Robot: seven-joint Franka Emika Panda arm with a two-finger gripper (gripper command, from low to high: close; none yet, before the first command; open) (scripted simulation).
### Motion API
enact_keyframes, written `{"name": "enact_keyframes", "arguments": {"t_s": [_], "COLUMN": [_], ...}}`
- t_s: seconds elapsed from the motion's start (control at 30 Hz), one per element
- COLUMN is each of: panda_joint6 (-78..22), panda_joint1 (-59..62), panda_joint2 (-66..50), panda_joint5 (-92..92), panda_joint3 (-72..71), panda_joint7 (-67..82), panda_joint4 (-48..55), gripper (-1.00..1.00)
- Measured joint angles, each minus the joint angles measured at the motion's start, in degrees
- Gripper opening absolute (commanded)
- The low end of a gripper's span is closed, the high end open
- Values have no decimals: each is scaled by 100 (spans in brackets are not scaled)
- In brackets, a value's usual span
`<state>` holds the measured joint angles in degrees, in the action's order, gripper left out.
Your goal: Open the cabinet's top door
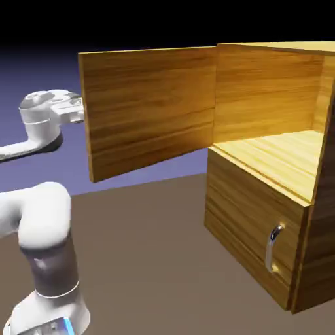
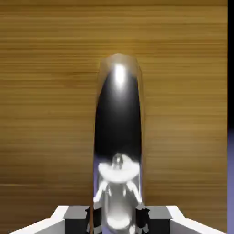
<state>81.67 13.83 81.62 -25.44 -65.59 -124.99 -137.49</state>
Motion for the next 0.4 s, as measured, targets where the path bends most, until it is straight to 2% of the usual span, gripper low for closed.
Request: {"name": "enact_keyframes", "arguments": {"t_s": [0.4], "panda_joint6": [-1882], "panda_joint1": [1969], "panda_joint2": [-79], "panda_joint5": [403], "panda_joint3": [-768], "panda_joint7": [329], "panda_joint4": [2491], "gripper": [-100]}}
